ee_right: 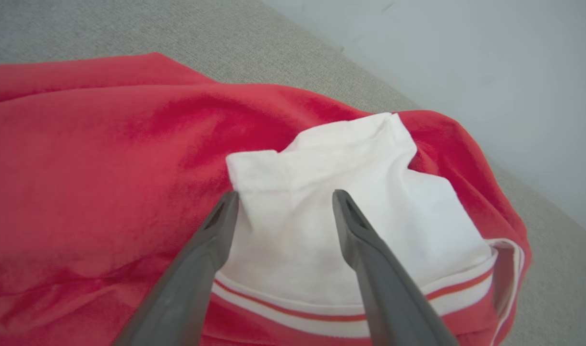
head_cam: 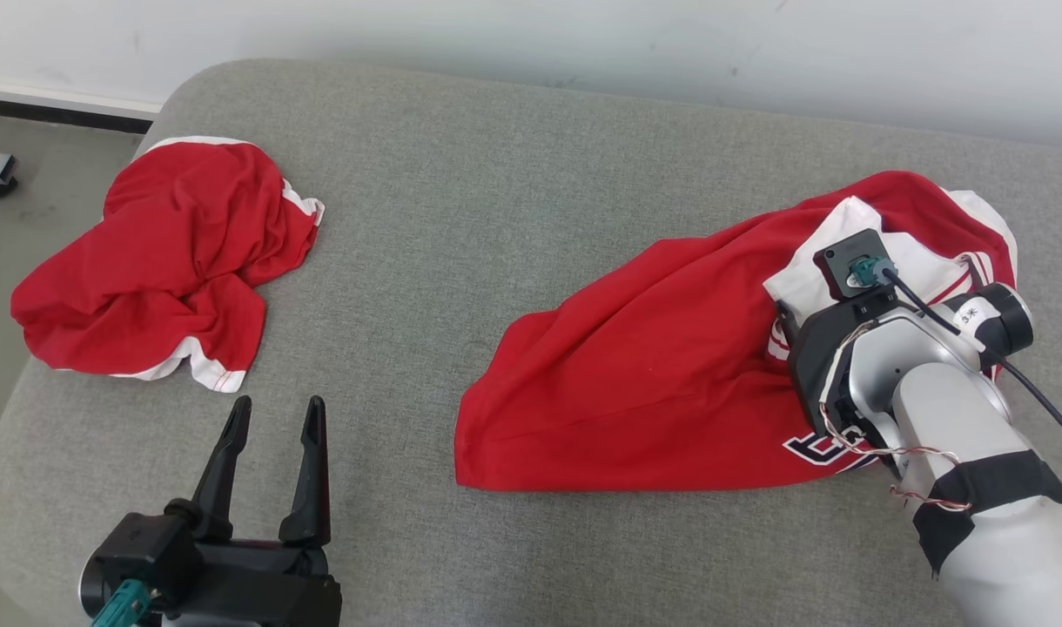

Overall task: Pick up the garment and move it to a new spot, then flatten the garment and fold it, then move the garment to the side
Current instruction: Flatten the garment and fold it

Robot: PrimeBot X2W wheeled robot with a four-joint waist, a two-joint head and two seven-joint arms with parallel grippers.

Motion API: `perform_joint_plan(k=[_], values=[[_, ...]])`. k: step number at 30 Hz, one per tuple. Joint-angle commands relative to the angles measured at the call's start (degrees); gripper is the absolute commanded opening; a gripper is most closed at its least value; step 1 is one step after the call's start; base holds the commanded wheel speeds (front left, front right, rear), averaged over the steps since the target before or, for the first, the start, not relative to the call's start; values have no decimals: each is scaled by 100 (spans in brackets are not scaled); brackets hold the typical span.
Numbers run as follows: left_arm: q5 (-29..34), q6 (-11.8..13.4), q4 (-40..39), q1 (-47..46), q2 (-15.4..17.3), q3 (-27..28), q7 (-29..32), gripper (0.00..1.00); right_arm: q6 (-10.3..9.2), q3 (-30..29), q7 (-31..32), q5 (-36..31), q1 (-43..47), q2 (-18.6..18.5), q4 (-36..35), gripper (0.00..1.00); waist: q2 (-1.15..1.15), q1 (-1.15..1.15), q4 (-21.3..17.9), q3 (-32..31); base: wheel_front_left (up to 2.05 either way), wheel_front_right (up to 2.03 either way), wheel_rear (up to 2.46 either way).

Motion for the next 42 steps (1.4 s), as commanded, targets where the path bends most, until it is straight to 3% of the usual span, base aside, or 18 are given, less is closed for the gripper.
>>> perform_joint_plan(k=[1,2,3,4,5,6,14,22,27,35,36,37,38,42], values=[[-10,10,7,0,-1,-3,-4,100,-15,-28,-12,-78,52,40,-16,100,0,-1,6,1,0,0,0],[-12,10,8,1,0,-1,-4,100,-15,-62,-30,-112,43,50,-27,91,0,-1,7,4,0,0,0],[-16,10,13,1,-1,2,-4,100,-15,-115,-57,-156,39,58,-39,60,0,-1,7,6,0,0,0],[-19,10,20,1,-1,5,-4,100,-15,-157,-81,-186,50,79,-37,46,0,-1,6,4,0,0,0],[-19,10,22,1,-1,11,-4,100,-15,-191,-96,-224,71,111,-39,12,0,-1,2,2,0,0,0],[-21,10,24,3,-1,17,-5,100,-15,-228,-108,-243,108,142,-33,0,0,-1,-4,-6,0,0,0],[3,11,30,101,-1,56,-5,100,-15,-1146,-738,-360,553,414,-460,0,0,-1,-108,-150,0,0,0],[72,27,-39,261,1,223,-4,100,-15,-2564,-1411,-102,2322,1111,-2174,0,0,-1,-478,-348,0,0,0],[123,22,-64,302,2,315,-4,100,-15,-3008,-1559,439,3316,1195,-3047,0,0,-1,-737,-429,0,0,0],[189,28,-60,395,0,407,-5,100,-15,-3178,-1523,1330,4158,1197,-2848,0,0,-1,-1048,-627,0,0,0],[189,31,-64,415,0,420,-4,100,-15,-3140,-1445,1346,4203,1197,-2762,4,0,-1,-1080,-652,0,0,0],[184,33,-68,435,1,426,-5,100,-15,-3108,-1351,1291,4252,1196,-2698,47,0,-1,-1102,-671,0,0,0],[182,36,-62,456,1,430,-4,100,-15,-3089,-1272,1147,4274,1194,-2683,100,0,-1,-1122,-706,0,0,0],[177,38,-50,505,1,414,-4,100,-15,-3125,-972,520,4319,1191,-2927,100,0,-1,-1156,-798,0,0,0]])
